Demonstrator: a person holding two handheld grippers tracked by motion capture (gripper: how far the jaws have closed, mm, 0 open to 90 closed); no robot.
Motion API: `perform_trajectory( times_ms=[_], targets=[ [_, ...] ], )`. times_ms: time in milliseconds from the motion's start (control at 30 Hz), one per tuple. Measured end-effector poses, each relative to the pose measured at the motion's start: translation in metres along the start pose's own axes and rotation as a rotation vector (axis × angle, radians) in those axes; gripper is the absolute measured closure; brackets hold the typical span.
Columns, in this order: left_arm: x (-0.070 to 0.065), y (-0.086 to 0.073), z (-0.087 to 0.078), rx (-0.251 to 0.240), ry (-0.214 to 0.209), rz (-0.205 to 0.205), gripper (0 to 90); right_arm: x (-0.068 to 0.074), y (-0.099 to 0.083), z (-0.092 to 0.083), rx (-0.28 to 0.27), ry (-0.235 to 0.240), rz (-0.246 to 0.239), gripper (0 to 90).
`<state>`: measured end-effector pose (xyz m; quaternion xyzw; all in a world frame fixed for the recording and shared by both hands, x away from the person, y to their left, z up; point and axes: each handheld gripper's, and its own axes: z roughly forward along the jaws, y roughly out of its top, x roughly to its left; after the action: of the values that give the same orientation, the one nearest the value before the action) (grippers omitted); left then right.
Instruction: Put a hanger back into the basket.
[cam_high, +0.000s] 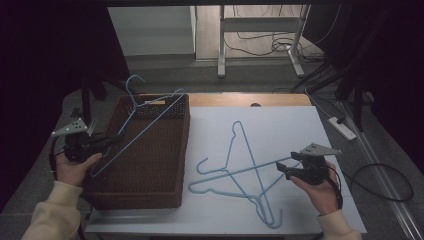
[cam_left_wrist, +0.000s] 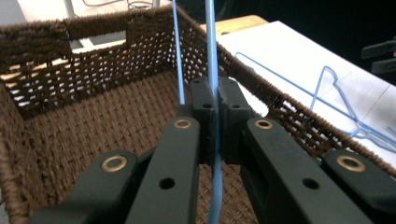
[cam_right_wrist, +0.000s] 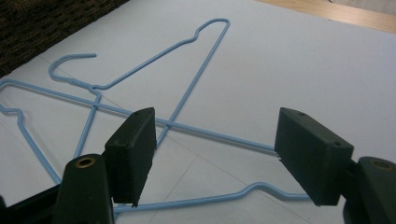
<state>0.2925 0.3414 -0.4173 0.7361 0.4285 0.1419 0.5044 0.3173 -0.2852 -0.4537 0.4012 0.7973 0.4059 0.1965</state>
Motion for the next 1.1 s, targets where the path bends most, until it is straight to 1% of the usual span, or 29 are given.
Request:
perform_trajectory(
  times_ms=[100,133,200,267,333,433,500,533,600,667,700,733,767,800,833,867,900,933,1000,1100],
  targets=[
    [0.001,-0.004,0.004,0.013,0.016,0.004,86.5,0.001,0.000,0.000,0.002,0.002,-0.002,30.1],
    [0.001,-0.006,0.006,0.018,0.015,0.007,86.5,0.001,0.000,0.001,0.003,0.002,-0.002,30.1],
    [0.000,-0.008,0.010,0.038,0.021,0.020,86.5,0.001,0.000,0.001,0.004,0.002,0.000,30.1],
    [0.000,-0.009,0.012,0.037,0.019,0.022,86.5,0.001,0.000,0.001,0.005,0.001,0.000,30.0],
    [0.001,-0.010,0.011,0.040,0.027,0.018,86.4,0.001,-0.001,0.001,0.007,0.001,0.001,30.1],
    [0.001,-0.012,0.010,0.038,0.015,0.016,86.4,0.001,-0.001,0.002,0.008,0.003,-0.002,30.0],
    [0.001,-0.012,0.010,0.042,0.016,0.021,86.5,0.001,-0.001,0.002,0.008,0.004,-0.003,30.0],
    [-0.001,-0.012,0.011,0.048,0.018,0.031,86.5,0.001,-0.001,0.001,0.007,0.005,-0.002,30.1],
    [-0.002,-0.012,0.011,0.053,0.017,0.032,86.5,0.001,-0.001,0.001,0.006,0.004,-0.001,30.1],
    [-0.002,-0.012,0.014,0.083,0.018,0.039,86.4,0.001,-0.001,0.001,0.006,0.004,-0.001,30.1],
    [-0.002,-0.012,0.014,0.083,0.018,0.039,86.4,0.001,-0.001,0.001,0.006,0.004,-0.001,30.0],
    [-0.002,-0.013,0.018,0.102,0.014,0.040,86.4,0.001,-0.001,0.001,0.007,0.003,-0.001,30.0],
    [-0.002,-0.013,0.018,0.102,0.014,0.040,86.4,0.001,-0.001,0.001,0.006,0.003,-0.001,30.0],
    [-0.002,-0.013,0.020,0.116,0.013,0.038,86.4,0.001,-0.001,0.001,0.006,0.003,-0.001,30.0],
    [-0.002,-0.014,0.022,0.130,0.018,0.039,86.4,0.001,-0.001,0.001,0.007,0.003,-0.001,30.0],
    [-0.001,-0.015,0.027,0.162,0.027,0.026,86.4,0.001,-0.001,0.001,0.007,0.003,-0.001,30.1],
    [-0.001,-0.015,0.027,0.162,0.027,0.026,86.3,0.001,-0.001,0.001,0.007,0.003,-0.001,30.1],
    [-0.001,-0.017,0.031,0.185,0.039,0.027,86.3,0.001,-0.001,0.001,0.007,0.004,-0.001,30.3],
    [0.000,-0.017,0.033,0.208,0.066,0.024,86.3,0.002,-0.001,0.001,0.011,0.014,-0.004,31.9],
    [0.000,-0.017,0.035,0.227,0.083,0.018,86.3,0.002,-0.001,0.002,0.012,0.016,-0.009,32.0]
  ],
)
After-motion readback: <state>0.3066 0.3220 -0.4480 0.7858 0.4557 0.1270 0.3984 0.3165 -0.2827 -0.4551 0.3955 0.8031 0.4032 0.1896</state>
